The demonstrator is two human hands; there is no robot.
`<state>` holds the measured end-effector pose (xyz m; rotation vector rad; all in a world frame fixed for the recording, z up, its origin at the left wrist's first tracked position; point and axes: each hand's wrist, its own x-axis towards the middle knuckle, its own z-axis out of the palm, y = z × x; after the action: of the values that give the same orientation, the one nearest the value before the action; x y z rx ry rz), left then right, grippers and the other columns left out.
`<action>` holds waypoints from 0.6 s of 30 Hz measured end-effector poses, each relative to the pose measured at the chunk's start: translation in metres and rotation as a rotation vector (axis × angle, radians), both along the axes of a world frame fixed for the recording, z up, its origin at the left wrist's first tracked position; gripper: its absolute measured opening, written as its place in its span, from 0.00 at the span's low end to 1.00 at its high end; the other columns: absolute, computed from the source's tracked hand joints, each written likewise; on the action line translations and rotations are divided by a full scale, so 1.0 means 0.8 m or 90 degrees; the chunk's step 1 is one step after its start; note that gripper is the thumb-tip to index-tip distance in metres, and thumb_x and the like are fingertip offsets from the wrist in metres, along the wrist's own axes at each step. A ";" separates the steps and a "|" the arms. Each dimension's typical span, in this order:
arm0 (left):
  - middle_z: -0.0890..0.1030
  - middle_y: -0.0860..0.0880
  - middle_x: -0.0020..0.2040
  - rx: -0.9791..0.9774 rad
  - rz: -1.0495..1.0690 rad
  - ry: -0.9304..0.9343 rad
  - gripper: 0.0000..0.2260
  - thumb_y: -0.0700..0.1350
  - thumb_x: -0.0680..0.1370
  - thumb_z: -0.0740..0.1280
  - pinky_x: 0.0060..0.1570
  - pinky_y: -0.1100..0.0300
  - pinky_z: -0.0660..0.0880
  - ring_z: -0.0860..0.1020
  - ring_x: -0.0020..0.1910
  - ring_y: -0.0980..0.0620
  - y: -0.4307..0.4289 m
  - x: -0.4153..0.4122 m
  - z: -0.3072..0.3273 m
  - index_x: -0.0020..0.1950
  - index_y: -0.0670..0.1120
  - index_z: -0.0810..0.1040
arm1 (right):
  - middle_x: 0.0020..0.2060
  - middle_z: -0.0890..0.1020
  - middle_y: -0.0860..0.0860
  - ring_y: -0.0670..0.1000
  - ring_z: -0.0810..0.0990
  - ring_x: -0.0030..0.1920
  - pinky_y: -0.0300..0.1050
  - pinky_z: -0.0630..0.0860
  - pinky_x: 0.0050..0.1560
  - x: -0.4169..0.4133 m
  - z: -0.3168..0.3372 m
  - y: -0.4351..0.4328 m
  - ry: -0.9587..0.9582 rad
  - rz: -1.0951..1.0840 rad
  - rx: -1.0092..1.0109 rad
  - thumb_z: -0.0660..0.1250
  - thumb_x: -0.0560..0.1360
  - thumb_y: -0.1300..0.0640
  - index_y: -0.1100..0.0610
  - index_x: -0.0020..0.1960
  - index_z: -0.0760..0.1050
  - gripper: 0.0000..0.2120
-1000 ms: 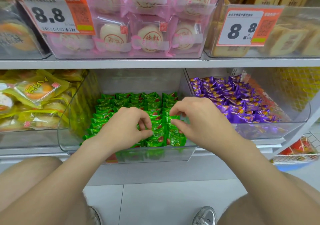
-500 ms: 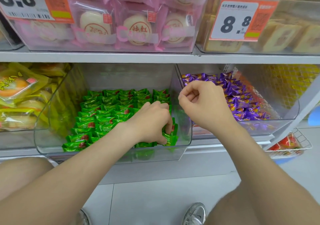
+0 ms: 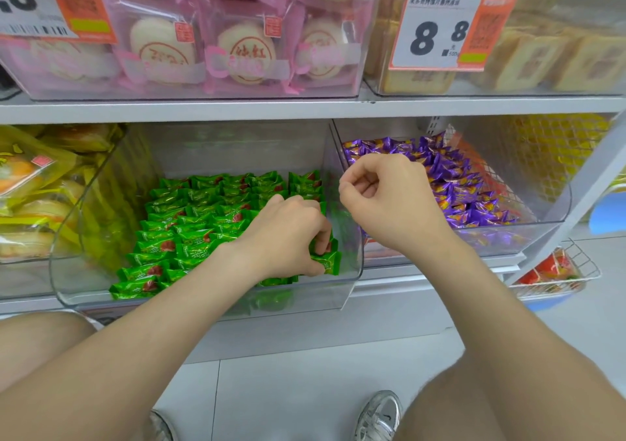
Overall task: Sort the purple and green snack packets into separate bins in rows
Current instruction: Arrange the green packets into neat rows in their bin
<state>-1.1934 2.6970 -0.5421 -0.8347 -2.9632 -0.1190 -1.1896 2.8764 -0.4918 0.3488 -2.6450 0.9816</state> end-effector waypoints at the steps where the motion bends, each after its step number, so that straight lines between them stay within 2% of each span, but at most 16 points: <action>1: 0.71 0.59 0.42 -0.002 0.001 0.000 0.15 0.62 0.67 0.78 0.45 0.53 0.63 0.72 0.47 0.51 -0.001 0.000 0.001 0.41 0.56 0.77 | 0.31 0.83 0.43 0.41 0.81 0.35 0.43 0.82 0.47 0.000 0.000 0.000 0.001 0.001 0.000 0.70 0.73 0.56 0.49 0.40 0.83 0.05; 8: 0.75 0.58 0.43 0.016 0.014 -0.036 0.20 0.69 0.66 0.77 0.49 0.51 0.70 0.74 0.47 0.53 -0.013 0.005 0.009 0.43 0.56 0.76 | 0.31 0.82 0.43 0.43 0.81 0.35 0.46 0.82 0.49 0.000 -0.002 -0.002 0.008 0.012 0.008 0.70 0.73 0.57 0.50 0.40 0.83 0.05; 12: 0.77 0.59 0.43 0.124 0.066 -0.028 0.10 0.62 0.76 0.71 0.51 0.50 0.78 0.77 0.46 0.55 -0.056 0.016 0.025 0.44 0.58 0.77 | 0.35 0.80 0.44 0.45 0.78 0.41 0.50 0.78 0.49 0.004 -0.002 -0.004 0.110 0.042 0.062 0.71 0.73 0.58 0.50 0.44 0.83 0.04; 15: 0.78 0.60 0.40 0.187 0.100 -0.024 0.12 0.64 0.80 0.66 0.45 0.54 0.77 0.77 0.43 0.61 -0.104 0.049 0.039 0.43 0.58 0.79 | 0.37 0.81 0.44 0.44 0.79 0.40 0.47 0.79 0.47 0.020 0.001 -0.012 0.111 0.213 0.110 0.72 0.74 0.57 0.50 0.50 0.84 0.06; 17: 0.79 0.60 0.38 0.216 0.086 -0.043 0.19 0.70 0.80 0.62 0.43 0.56 0.76 0.78 0.41 0.61 -0.128 0.078 0.044 0.42 0.58 0.81 | 0.38 0.82 0.43 0.43 0.79 0.39 0.45 0.78 0.46 0.037 0.002 -0.021 0.075 0.327 0.164 0.73 0.75 0.51 0.49 0.49 0.84 0.05; 18: 0.79 0.60 0.38 0.224 0.079 -0.053 0.21 0.73 0.78 0.62 0.42 0.56 0.76 0.79 0.41 0.60 -0.137 0.091 0.043 0.41 0.58 0.81 | 0.38 0.82 0.43 0.43 0.79 0.40 0.45 0.78 0.46 0.045 0.000 -0.025 0.055 0.362 0.195 0.72 0.75 0.46 0.48 0.49 0.84 0.07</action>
<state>-1.1207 2.5874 -0.5077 -0.6127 -2.9260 -0.6600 -1.1536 2.8563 -0.4921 1.2320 -2.6616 0.6671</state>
